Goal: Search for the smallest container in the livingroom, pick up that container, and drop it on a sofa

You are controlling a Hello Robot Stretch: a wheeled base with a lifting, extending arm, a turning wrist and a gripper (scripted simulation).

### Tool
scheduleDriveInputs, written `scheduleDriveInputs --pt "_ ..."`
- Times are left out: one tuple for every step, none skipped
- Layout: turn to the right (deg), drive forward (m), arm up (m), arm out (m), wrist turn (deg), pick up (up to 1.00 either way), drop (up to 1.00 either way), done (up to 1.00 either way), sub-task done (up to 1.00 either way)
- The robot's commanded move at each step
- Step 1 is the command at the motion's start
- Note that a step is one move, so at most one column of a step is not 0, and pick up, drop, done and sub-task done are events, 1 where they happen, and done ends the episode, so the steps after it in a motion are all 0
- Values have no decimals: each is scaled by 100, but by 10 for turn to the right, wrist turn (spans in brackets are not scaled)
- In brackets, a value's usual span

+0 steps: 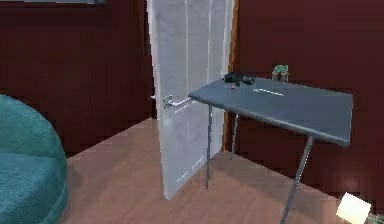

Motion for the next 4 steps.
scheduleDriveInputs --pt "450 0 0 0 0 0 0 0 0" --pt "150 0 0 0 0 0 0 0 0" --pt "0 35 0 0 0 0 0 0 0" --pt "-450 0 0 0 0 0 0 0 0"
